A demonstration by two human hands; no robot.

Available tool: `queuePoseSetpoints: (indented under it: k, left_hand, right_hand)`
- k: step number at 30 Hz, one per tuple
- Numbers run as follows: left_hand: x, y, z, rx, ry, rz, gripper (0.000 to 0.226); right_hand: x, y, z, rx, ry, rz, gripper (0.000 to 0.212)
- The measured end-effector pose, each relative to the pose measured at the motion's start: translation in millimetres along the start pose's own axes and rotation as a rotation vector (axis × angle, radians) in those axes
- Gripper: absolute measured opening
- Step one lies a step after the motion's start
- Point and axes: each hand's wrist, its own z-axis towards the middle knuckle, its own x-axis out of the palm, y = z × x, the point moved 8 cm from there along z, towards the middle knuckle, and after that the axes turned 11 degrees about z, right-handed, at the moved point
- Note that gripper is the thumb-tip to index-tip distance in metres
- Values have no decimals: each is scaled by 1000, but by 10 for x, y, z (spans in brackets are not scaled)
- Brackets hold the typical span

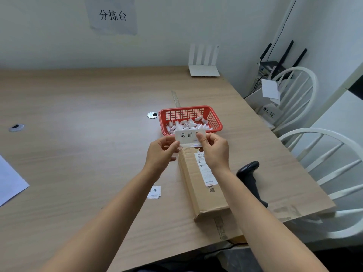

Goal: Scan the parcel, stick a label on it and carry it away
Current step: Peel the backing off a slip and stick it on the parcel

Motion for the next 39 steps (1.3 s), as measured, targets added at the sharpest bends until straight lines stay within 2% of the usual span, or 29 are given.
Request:
queuePoseSetpoints:
  k: [4,8,12,18,21,24,26,30,35,39]
  left_hand:
    - [-60,13,3,2,-9,-9,21]
    - [-149,174,-10,-41,-57,-28,14]
    - [-286,651,4,-203,-137,-9,18]
    - [-317,1346,-2,-436,-105,125,31]
    - [-368,1520,-17,-516,-97,314,38]
    - [-364,1258,-3,-384,-138,378,28]
    - [-272,926,4,-247,-113,218,17]
    - [-104,350,-88,-113,-53,-90,21]
    - [-97,177,-144,-78,-93,-182,6]
    - [-115,208,-162,-107,-93,-189,5]
  right_hand:
    - [100,-8,-27,-18,30,-11,37]
    - [78,-39,-23,-11,-10,-23,36]
    - [73,-116,-19,53,-11,84,28]
    - [143,-209,-63,113,55,154,26]
    - [164,-233,-86,118,94,140,26]
    - [182,-257,-95,116,121,112,29]
    - [201,-264,-98,107,131,90,32]
    - [248,-241,-116,62,159,11,34]
    - [269,-237,-151,58,161,-19,35]
    - [261,-219,-151,37,164,-40,34]
